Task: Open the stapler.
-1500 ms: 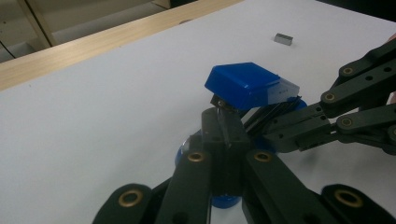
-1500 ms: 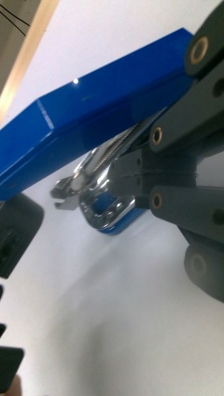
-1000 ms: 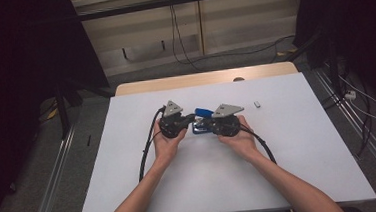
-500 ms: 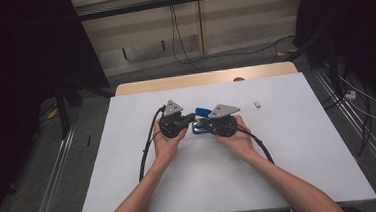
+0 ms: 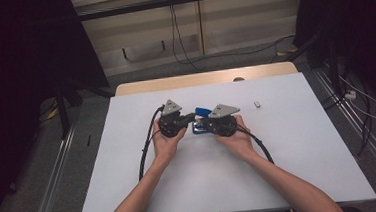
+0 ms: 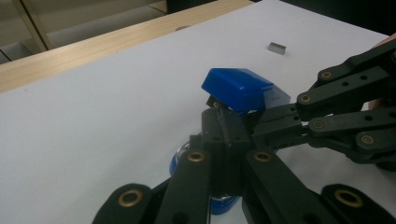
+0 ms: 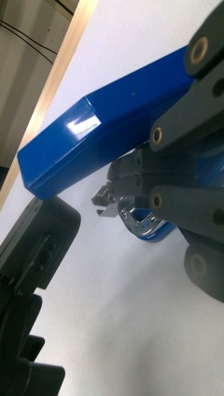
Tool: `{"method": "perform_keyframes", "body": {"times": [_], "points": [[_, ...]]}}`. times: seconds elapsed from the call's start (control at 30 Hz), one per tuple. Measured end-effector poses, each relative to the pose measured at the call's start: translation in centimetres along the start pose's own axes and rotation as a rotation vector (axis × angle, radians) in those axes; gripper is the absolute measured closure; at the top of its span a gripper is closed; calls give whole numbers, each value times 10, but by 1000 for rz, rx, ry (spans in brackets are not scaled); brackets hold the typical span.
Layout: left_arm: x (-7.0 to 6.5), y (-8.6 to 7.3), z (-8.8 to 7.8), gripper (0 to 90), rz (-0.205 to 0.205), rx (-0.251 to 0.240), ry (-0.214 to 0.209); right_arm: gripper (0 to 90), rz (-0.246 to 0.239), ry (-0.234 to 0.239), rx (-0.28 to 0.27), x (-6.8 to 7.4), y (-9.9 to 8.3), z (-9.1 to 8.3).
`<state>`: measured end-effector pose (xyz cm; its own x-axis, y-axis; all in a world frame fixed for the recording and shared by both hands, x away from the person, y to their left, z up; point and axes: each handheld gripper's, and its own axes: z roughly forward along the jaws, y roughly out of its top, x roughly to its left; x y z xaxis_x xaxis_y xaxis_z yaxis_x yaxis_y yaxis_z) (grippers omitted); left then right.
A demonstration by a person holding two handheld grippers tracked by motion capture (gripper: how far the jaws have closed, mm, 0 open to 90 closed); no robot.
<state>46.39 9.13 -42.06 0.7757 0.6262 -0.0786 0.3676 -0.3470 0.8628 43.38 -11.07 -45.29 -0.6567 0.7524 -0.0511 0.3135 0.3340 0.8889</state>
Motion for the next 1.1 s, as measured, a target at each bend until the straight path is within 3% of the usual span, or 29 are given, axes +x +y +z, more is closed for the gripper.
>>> {"method": "perform_keyframes", "body": {"times": [0.27,0.37,0.47,0.67,0.77,1.0,1.1], "points": [[3,-6,10,900,-9,25,6,900,1,-4,-5,0,1,0],[3,-6,16,900,-18,11,-1,900,3,-4,-6,0,1,-1],[0,-5,16,900,24,31,13,900,-1,-3,-6,0,1,-1],[1,-7,18,900,8,47,17,900,-1,-9,-11,-2,2,-2],[0,-6,18,900,29,60,28,900,-1,-10,-11,-1,2,-3],[6,-11,20,900,-17,73,-3,900,6,-9,2,0,3,-3],[5,-12,21,900,19,80,10,900,6,-11,3,1,2,0]]}}
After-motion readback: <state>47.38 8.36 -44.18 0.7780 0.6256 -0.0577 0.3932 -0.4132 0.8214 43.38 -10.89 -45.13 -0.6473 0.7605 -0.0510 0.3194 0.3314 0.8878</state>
